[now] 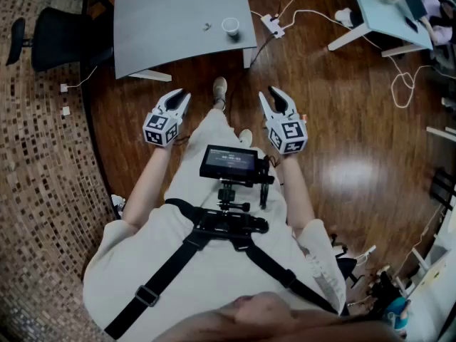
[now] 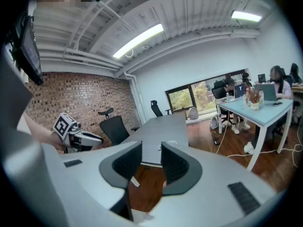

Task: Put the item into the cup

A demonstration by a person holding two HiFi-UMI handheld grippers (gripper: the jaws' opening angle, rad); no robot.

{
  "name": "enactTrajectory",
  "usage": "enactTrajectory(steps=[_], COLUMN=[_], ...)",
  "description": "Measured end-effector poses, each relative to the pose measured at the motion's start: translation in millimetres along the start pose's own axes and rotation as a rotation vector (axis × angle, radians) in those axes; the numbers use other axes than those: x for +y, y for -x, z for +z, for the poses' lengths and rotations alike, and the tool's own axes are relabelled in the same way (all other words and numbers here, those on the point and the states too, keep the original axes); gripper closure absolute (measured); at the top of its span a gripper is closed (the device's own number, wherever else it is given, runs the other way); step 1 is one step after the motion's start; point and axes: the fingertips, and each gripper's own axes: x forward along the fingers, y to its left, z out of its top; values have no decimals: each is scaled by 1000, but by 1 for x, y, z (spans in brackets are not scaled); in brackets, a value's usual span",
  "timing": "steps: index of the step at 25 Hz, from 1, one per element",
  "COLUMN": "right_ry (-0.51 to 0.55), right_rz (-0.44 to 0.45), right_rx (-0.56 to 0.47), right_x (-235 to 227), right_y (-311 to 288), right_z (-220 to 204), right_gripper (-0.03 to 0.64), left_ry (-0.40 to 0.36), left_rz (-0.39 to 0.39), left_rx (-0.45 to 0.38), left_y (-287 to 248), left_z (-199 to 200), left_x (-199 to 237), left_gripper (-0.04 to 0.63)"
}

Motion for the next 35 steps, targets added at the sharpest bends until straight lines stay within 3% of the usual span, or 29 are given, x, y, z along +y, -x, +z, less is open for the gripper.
enactTrajectory(steps=[4, 11, 18, 28, 35], right_ry=[7, -21, -6, 10, 6], right_rz=[8, -54, -61, -136, -171], right_rx=[-16, 3, 18, 28, 20], right_x=[1, -46, -61, -116, -145], right_y=[-14, -90, -142, -203, -210], right_z=[10, 45, 58, 88, 92], right_gripper=[483, 483, 483, 483, 482], left_ry=[-54, -107, -141, -176, -264], left_rz=[-20, -96, -158, -277, -326], left_rx=[13, 74, 116, 203, 302], left_y=[-11, -86, -132, -212, -262], left_z=[13, 52, 73, 72, 50], left_x=[14, 77, 118, 155, 155], left_gripper=[520, 520, 520, 520, 518])
